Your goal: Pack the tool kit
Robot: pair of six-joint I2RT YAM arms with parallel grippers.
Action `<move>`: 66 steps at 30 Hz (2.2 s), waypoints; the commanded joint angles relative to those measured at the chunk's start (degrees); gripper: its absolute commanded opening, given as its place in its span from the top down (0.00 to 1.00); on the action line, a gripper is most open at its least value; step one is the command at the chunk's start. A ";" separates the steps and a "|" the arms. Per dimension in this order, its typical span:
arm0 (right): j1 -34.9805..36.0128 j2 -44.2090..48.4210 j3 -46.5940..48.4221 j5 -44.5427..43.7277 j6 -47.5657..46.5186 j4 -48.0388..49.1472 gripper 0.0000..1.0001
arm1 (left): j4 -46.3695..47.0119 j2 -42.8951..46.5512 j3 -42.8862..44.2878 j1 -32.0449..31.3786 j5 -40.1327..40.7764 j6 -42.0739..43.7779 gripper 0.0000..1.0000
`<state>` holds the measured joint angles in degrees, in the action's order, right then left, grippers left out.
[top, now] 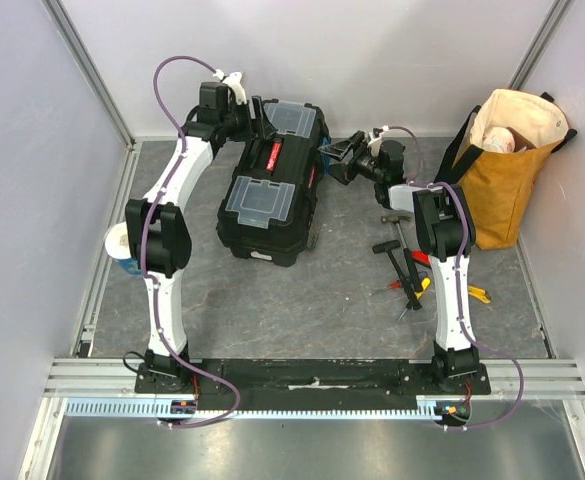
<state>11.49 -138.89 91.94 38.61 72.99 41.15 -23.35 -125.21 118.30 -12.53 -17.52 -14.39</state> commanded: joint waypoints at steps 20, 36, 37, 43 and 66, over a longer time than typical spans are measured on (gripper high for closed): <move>3.19 -3.76 5.09 1.20 5.95 16.70 0.04 | -16.12 -1.36 -11.50 -5.48 -13.68 7.62 0.06; 4.60 3.36 5.35 -4.68 -10.84 -6.76 0.74 | -20.15 -3.46 -15.65 -6.18 -6.48 8.50 0.32; 4.69 3.71 5.70 -5.47 -11.37 -8.00 0.76 | -20.33 -3.64 -15.47 -6.27 -6.04 8.42 0.32; 4.77 5.12 6.41 -8.90 -14.19 -13.54 0.81 | -21.03 -4.96 -14.68 -6.98 -4.54 8.42 0.32; 2.05 -9.28 6.49 7.17 6.35 32.56 0.02 | -22.17 -4.17 -11.07 -4.08 -16.05 5.78 0.16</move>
<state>11.66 -144.68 93.95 39.90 74.87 55.79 -19.97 -122.26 112.66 -12.38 -20.18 -11.92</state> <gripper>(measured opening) 0.983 0.918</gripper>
